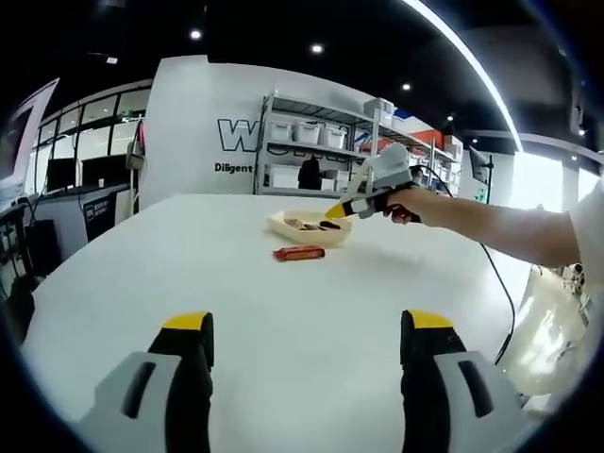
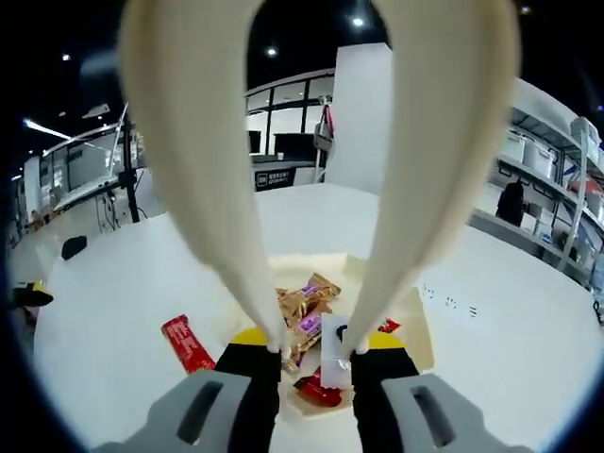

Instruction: Place the target food into the container with the food tongs after gripping and lifting it, then release it inside without dropping or visibly crushing the food.

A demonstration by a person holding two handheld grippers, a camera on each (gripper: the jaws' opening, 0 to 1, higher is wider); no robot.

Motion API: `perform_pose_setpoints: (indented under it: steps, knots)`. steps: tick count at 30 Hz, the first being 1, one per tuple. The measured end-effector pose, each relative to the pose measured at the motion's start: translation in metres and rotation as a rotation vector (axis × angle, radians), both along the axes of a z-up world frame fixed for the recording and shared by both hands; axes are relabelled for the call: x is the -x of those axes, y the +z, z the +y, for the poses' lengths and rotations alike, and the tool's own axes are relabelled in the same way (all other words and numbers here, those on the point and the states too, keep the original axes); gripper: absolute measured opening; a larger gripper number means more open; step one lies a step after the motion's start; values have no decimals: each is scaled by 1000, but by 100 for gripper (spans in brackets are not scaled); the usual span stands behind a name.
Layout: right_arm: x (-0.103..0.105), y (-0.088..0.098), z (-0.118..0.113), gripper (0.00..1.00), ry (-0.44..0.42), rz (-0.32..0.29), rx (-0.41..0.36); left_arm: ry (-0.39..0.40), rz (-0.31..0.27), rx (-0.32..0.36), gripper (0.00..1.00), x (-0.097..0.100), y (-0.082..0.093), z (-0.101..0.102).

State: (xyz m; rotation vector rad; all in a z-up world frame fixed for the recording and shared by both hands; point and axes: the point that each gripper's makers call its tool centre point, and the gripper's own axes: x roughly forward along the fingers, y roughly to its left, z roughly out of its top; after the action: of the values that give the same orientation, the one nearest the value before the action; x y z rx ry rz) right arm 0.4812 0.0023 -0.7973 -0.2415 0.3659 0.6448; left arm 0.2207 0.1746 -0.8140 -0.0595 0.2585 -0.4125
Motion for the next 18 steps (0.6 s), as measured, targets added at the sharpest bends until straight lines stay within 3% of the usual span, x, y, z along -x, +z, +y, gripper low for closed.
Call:
perform_pose_setpoints:
  steps: [6,8,16,18]
  knots:
    - [23,10,31,23,73,-19,-3,-10,-4,-6,80,3,1,-5]
    - [36,9,49,23,148,1,-33,-10,-4,-7,80,5,1,-5]
    - [58,-13,68,23,201,80,-63,-13,-5,-14,79,10,3,-6]
    - [64,-23,68,23,211,84,-28,-12,-8,-17,79,11,4,-5]
